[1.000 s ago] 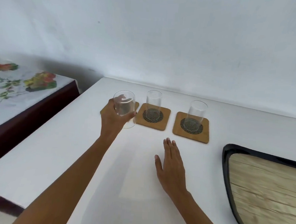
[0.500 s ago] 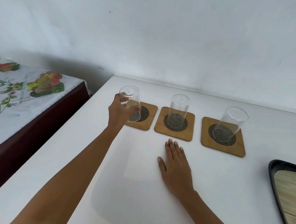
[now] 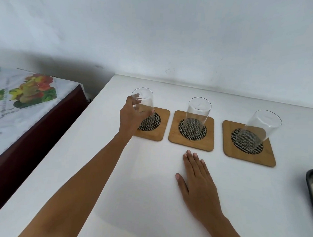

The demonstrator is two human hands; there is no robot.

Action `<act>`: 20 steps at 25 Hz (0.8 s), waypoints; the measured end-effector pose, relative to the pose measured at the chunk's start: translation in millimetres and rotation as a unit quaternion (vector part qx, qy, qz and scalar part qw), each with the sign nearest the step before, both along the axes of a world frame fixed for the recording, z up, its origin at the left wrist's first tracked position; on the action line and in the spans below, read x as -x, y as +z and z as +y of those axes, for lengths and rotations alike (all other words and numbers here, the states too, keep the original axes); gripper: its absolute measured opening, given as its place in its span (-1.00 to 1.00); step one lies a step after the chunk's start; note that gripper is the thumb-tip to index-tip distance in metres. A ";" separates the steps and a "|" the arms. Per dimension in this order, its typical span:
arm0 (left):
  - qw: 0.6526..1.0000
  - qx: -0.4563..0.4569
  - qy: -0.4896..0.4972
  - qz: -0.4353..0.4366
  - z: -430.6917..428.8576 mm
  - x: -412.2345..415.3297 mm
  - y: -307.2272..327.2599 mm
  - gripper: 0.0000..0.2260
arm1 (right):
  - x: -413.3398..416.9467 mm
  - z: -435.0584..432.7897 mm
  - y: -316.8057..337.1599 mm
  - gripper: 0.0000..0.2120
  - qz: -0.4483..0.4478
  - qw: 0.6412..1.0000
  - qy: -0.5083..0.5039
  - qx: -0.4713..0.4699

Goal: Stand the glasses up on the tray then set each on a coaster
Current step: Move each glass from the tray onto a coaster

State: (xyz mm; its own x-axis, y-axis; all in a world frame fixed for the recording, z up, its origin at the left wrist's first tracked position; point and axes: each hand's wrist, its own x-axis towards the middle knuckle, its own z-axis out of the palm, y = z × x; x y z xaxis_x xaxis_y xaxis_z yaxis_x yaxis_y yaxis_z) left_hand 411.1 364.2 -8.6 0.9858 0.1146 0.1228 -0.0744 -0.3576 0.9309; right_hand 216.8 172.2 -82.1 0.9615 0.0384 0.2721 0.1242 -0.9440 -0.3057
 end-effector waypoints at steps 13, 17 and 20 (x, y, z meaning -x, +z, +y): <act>0.999 -0.001 -0.032 -0.009 -2.3 -3.3 -9.8 -0.33 | 1.5 0.5 3.2 -0.42 0.007 1.000 -0.001 0.001; 0.999 -0.013 -0.036 -0.011 -2.6 -3.7 -11.4 -0.32 | 1.6 0.9 3.7 -0.42 0.005 1.000 -0.002 0.001; 0.999 -0.014 -0.037 -0.008 -2.5 -4.0 -12.5 -0.31 | 1.3 0.3 3.6 -0.43 0.003 1.000 -0.001 -0.002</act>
